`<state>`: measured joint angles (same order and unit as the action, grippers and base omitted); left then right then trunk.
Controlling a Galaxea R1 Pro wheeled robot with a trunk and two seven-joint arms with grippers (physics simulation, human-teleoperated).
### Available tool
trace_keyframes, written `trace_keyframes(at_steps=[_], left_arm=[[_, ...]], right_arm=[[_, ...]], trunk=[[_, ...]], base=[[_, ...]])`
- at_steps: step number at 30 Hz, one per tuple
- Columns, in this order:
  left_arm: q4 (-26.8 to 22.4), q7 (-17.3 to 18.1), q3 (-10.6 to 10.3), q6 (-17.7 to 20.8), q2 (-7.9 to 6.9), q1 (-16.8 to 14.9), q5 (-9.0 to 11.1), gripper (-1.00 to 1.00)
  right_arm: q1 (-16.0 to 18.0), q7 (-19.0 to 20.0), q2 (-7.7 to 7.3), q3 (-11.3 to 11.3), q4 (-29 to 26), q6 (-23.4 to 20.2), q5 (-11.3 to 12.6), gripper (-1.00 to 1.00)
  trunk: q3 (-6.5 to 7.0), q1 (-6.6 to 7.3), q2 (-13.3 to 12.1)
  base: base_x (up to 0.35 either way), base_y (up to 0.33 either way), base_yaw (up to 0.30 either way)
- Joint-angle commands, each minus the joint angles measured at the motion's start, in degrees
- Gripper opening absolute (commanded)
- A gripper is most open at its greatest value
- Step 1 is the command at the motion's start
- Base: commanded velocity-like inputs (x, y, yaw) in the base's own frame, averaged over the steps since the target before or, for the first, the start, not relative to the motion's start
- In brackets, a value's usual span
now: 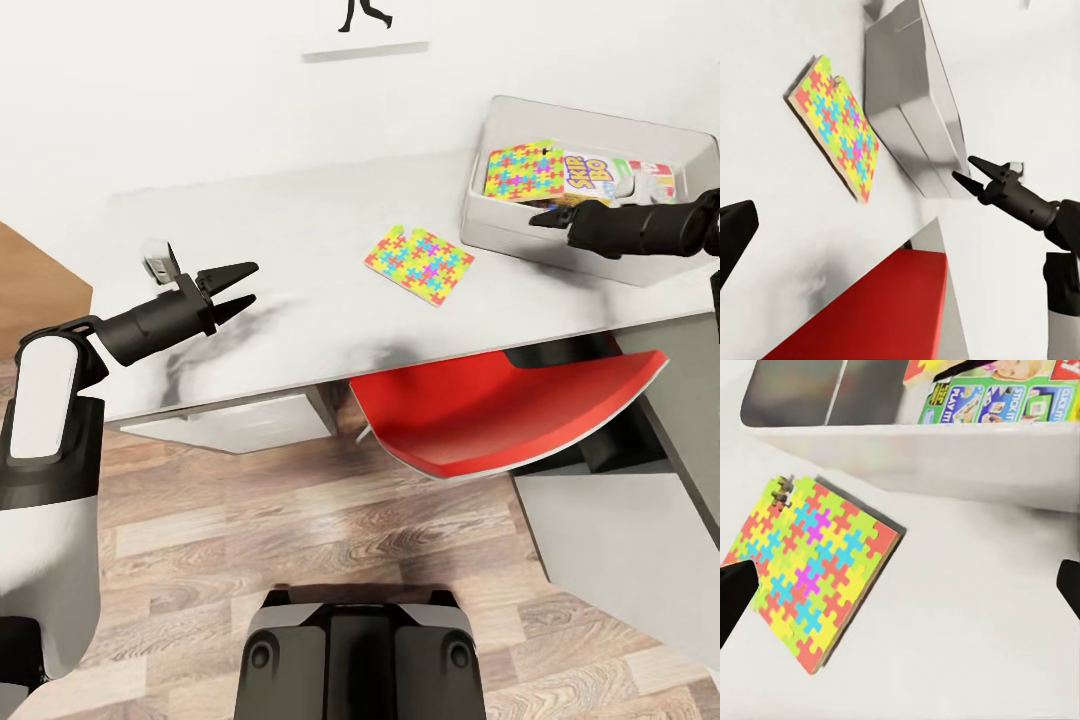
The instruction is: Put all the toys in the child's room - the three board games (two on the bed and one on the table), the two jigsaw puzzles on the table, and the tennis ball on the table - inside the toy box on the table in the child's room.
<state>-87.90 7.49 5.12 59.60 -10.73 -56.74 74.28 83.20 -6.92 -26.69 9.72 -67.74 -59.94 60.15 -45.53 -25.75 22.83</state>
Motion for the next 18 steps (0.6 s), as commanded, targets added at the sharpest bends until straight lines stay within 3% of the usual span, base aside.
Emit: trace_keyframes(at_steps=[1, 9, 18], left_arm=[[0.01, 0.59, 0.07, 0.21, -0.01, -0.04, -0.59, 1.00], [0.01, 0.65, 0.07, 0.22, -0.11, -0.04, -0.59, 1.00], [0.01, 0.67, 0.07, 0.25, -0.16, -0.04, -0.55, 1.00]], right_arm=[[-0.18, -1.33, 0.08, 0.13, -0.20, -0.06, 0.62, 1.00], [-0.98, -3.03, 0.43, 0.13, -1.36, -0.06, 0.62, 1.00], [-1.40, -3.96, 0.77, 0.12, -2.90, -0.06, 0.59, 1.00]], trunk=[[-0.07, -0.03, 0.09], [-0.06, -0.03, 0.09], [-0.05, -0.03, 0.09]], base=[[0.000, 0.033, -0.010], [0.000, 0.118, -0.006], [0.000, 0.236, -0.002]])
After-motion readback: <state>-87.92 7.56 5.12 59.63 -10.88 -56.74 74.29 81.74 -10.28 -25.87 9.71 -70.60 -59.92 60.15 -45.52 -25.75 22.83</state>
